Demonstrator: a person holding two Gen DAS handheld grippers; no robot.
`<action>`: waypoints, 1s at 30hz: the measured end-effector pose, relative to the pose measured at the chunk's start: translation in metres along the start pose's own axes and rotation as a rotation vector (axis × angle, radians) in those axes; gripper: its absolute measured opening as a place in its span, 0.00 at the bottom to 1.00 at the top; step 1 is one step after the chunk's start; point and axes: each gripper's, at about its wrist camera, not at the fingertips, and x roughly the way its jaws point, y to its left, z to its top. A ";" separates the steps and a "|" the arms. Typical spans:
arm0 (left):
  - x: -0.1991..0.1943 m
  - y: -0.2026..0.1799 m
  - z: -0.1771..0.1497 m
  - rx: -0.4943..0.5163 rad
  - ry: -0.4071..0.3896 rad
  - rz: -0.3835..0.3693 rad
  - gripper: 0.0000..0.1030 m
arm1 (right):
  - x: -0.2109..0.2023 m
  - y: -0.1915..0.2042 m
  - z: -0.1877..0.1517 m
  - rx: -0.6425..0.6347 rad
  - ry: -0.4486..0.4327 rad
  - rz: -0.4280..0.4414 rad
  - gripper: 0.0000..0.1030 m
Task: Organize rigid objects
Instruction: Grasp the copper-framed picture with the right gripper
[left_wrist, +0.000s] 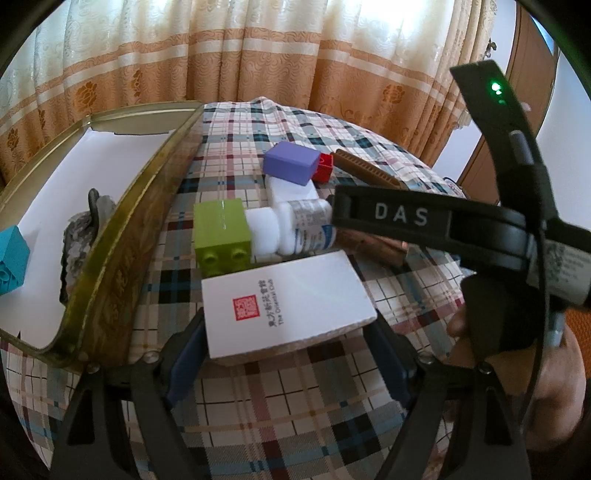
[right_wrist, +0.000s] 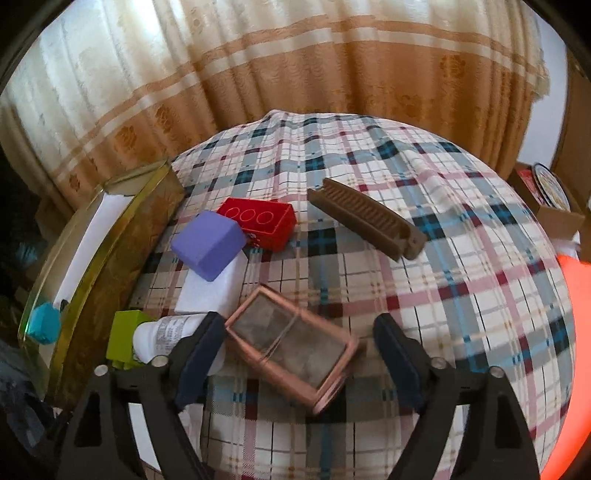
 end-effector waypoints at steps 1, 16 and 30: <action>0.000 0.001 0.000 -0.003 -0.002 -0.002 0.80 | 0.001 0.001 0.001 -0.019 0.008 0.006 0.86; 0.000 0.001 0.000 0.003 -0.005 0.003 0.80 | -0.021 -0.020 -0.018 -0.011 -0.014 -0.006 0.50; -0.023 -0.018 -0.004 0.103 -0.135 0.074 0.79 | -0.045 -0.040 -0.020 0.120 -0.144 -0.008 0.46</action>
